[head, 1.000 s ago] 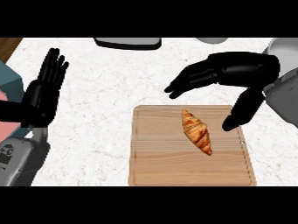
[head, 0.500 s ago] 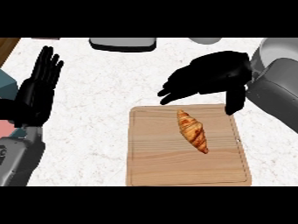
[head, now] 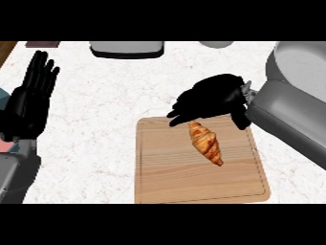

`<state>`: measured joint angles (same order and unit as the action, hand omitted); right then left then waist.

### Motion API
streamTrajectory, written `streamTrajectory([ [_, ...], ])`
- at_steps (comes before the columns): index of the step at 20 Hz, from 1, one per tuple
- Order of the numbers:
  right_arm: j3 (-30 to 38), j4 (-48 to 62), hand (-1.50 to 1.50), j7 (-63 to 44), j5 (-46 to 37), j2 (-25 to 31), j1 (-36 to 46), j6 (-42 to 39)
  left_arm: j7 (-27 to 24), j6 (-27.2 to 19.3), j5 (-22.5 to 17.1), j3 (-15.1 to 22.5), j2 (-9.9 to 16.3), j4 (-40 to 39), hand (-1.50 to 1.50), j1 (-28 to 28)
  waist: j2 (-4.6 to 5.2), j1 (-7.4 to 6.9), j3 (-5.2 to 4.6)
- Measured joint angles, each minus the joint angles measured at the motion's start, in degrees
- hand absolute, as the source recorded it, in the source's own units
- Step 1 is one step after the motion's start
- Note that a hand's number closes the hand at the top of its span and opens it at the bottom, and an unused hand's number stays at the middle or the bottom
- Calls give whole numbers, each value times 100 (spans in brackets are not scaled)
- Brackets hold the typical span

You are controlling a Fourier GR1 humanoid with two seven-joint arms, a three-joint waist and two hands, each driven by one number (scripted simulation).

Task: Pick the croissant from the cutting board and place it in the pot

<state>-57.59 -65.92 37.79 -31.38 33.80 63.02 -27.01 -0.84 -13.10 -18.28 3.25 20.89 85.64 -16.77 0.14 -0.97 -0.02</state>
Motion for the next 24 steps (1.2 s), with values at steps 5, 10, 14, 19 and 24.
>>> streamTrajectory([
  [5, -126, 366, -150, 38, -411, -241, -151, 25, 70, -21, 86, -28, -76, -6, 0, -48, 0, 28, 1],
  [10, -119, 571, -150, 248, -744, -405, -355, 211, 171, -3, 143, -62, -117, 154, 0, 3, -8, 36, 1],
  [14, -49, 503, -150, 376, -946, -479, -639, 375, -1, 90, 208, -114, -176, 130, 0, 185, -12, 57, 1],
  [19, 153, 538, -150, 372, -1328, -680, -791, 448, 155, 142, 258, -213, -205, 61, 0, -15, -13, 75, 1],
  [24, 313, 668, -150, 249, -1892, -898, -1079, 552, 99, 194, 354, -276, -289, 95, 0, 97, -14, 73, 2],
])
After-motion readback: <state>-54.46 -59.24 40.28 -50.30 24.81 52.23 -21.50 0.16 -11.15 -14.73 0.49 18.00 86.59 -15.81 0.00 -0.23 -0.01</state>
